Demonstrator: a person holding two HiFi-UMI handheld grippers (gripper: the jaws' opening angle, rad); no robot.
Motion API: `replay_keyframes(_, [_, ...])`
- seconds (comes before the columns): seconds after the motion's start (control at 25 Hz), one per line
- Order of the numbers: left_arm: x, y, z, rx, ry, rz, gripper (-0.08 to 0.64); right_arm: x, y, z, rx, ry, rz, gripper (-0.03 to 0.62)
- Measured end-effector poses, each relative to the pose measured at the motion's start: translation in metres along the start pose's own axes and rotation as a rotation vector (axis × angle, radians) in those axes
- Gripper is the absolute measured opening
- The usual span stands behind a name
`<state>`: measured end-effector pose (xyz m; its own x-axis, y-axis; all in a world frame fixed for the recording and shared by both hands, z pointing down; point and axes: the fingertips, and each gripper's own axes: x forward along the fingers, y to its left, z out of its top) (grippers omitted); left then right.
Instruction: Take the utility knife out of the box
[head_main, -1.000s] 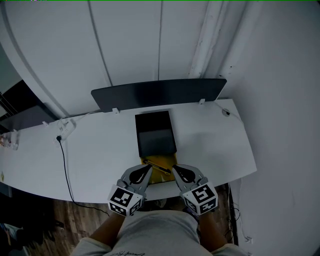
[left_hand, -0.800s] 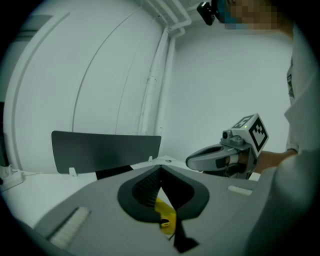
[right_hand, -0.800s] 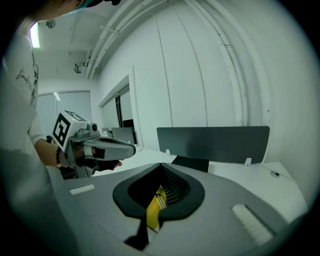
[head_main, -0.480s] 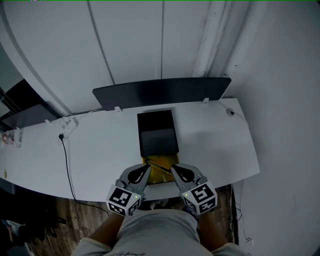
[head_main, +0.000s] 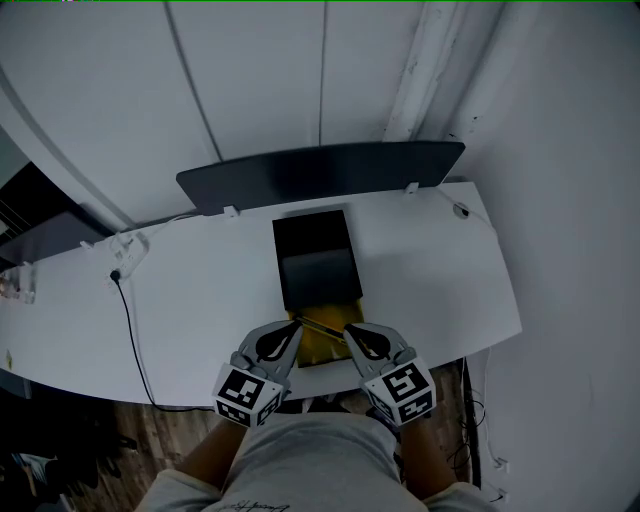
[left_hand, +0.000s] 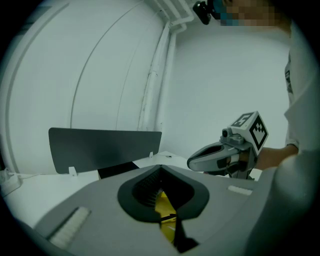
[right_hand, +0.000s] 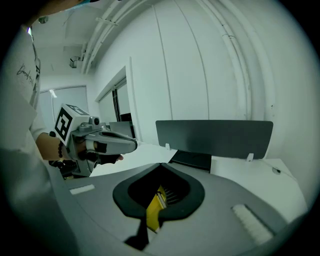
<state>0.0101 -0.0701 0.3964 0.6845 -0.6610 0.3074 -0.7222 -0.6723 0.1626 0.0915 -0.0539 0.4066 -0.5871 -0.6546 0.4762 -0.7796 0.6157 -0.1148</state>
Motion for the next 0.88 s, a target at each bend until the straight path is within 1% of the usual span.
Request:
replay_keyframes(0.24, [0.003,0.015,-0.007,-0.006,0.021,-0.023,0.0,0.016,-0.004,-0.002,0.006,0.02,-0.017,0.014])
replay_keyframes(0.48, [0.004,0.028,-0.016,0.006,0.046,-0.035,0.0,0.029,-0.005,-0.009,0.003,0.048,-0.03,0.015])
replay_keyframes(0.88, [0.009,0.038,-0.042,-0.025,0.086,-0.037,0.0,0.045,-0.007,-0.025,-0.004,0.096,-0.032,0.015])
